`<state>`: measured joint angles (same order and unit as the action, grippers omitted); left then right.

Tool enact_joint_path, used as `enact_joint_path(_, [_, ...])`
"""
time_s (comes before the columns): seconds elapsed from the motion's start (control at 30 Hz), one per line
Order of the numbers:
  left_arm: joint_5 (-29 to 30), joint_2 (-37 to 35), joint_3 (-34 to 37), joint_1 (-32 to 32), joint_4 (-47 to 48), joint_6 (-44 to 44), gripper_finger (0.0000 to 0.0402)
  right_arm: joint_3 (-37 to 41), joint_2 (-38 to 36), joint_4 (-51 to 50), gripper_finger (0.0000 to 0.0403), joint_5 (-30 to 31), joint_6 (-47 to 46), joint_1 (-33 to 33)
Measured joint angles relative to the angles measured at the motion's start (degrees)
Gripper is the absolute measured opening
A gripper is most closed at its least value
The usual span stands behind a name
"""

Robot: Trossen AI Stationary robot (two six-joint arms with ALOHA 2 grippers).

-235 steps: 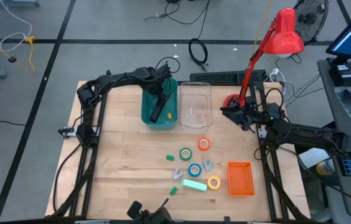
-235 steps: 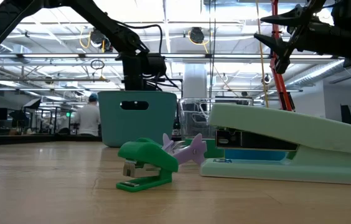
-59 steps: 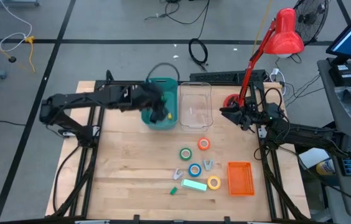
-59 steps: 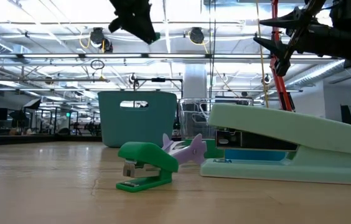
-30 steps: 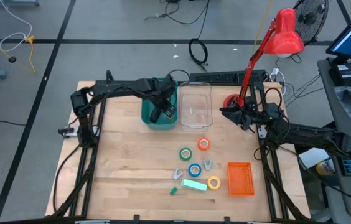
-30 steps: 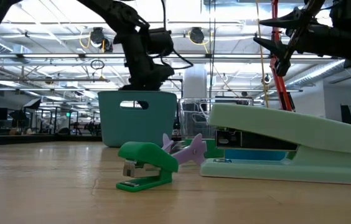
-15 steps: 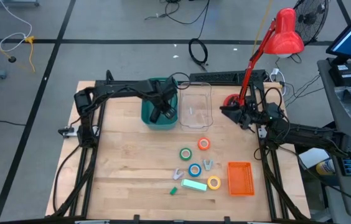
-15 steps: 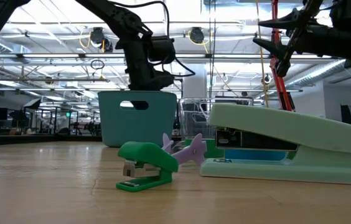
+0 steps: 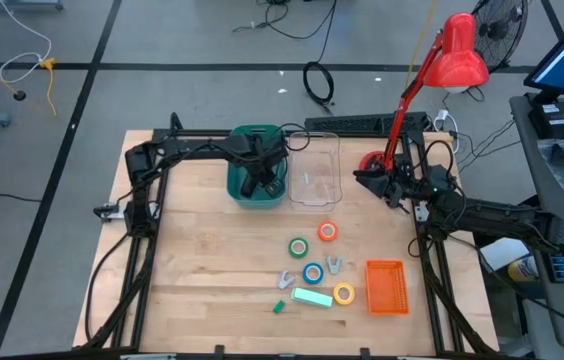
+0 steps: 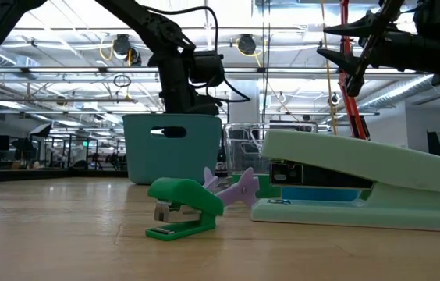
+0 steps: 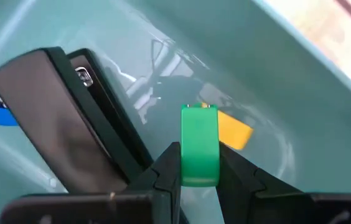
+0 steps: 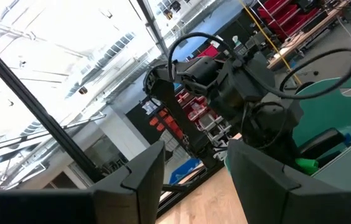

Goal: Pick and place Stapler, Stapler remover, tape
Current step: Put the top small green stapler into the green bin, then put the small green stapler into the green bin

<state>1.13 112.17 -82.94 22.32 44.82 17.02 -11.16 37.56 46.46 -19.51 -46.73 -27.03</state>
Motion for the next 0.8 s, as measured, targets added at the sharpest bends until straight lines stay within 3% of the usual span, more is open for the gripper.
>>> enact_joint_path(0.37, [1.3, 0.2, 0.0, -0.2, -0.1, -1.9, 0.0076, 0.0, 0.0, 0.0, 0.0171, 0.0, -0.6, 0.0])
enact_joint_path(0.8, [1.5, -0.3, 0.0, 0.2, -1.2, -2.1, 0.0177, 0.0, 0.0, 0.0, 0.0171, -0.1, -0.6, 0.0])
